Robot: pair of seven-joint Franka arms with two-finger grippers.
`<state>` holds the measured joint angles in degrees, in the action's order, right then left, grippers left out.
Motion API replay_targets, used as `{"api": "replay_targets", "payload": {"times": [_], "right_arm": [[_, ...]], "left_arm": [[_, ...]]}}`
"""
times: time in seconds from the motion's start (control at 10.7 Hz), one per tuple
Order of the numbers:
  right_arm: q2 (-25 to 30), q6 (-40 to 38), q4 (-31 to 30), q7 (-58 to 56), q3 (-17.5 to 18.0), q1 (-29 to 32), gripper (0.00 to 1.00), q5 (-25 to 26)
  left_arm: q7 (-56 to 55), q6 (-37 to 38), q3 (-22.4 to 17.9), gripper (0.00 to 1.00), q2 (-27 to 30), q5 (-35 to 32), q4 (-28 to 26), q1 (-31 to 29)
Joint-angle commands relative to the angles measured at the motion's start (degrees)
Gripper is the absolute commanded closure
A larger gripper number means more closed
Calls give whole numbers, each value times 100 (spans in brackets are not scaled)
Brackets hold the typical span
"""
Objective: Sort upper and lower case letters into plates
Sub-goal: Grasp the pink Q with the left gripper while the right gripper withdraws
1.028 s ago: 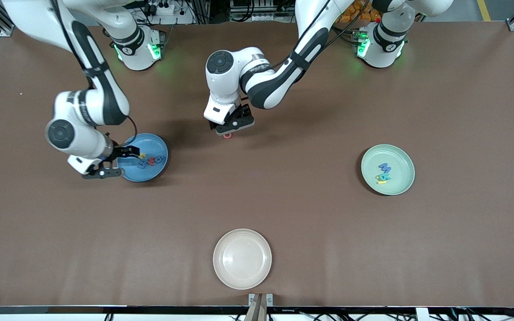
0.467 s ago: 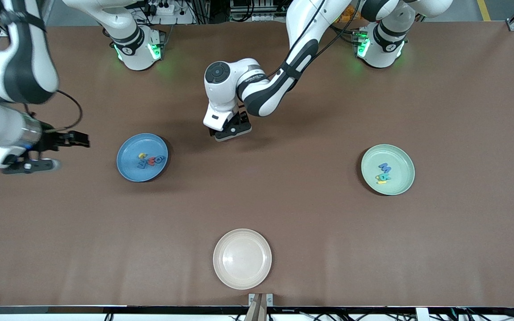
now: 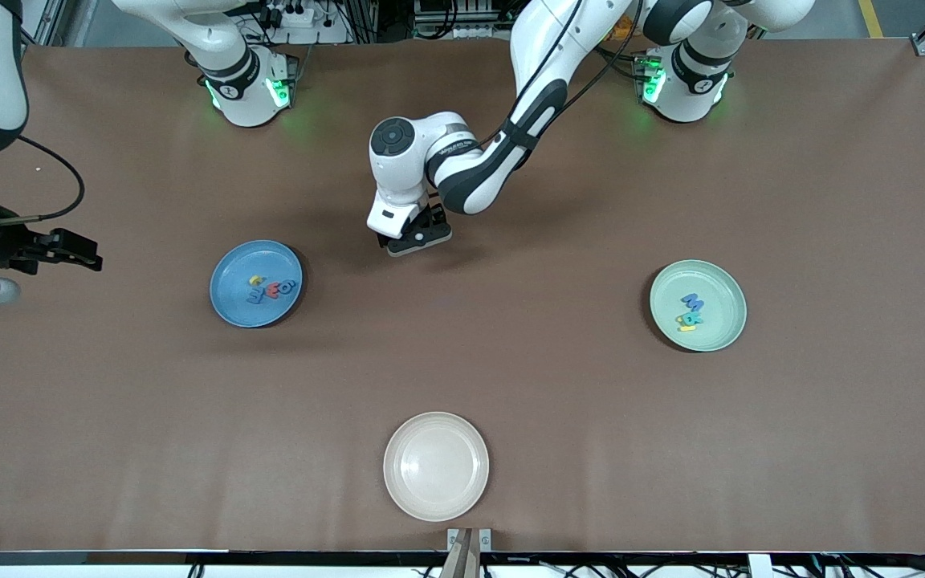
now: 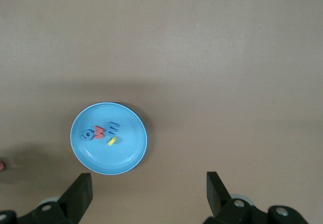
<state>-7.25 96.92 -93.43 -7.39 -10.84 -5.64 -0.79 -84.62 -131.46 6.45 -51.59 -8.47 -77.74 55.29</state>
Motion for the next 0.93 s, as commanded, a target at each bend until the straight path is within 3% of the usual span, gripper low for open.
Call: {"api": "replay_targets", "payload": {"times": [0.0, 0.65, 0.75, 0.84], "right_arm": [[-57, -155, 123, 1, 38, 37, 0, 0], [-57, -156, 132, 1, 38, 54, 0, 61], [-57, -156, 124, 1, 38, 54, 0, 61], [-48, -156, 123, 1, 38, 54, 0, 61]], "left_arm": [[-248, -29, -74, 13, -210, -190, 250, 87], [-257, -144, -48, 25, -299, -138, 286, 105], [-257, -144, -48, 29, -290, -138, 286, 105], [-257, -144, -22, 45, -272, -129, 286, 105]]}}
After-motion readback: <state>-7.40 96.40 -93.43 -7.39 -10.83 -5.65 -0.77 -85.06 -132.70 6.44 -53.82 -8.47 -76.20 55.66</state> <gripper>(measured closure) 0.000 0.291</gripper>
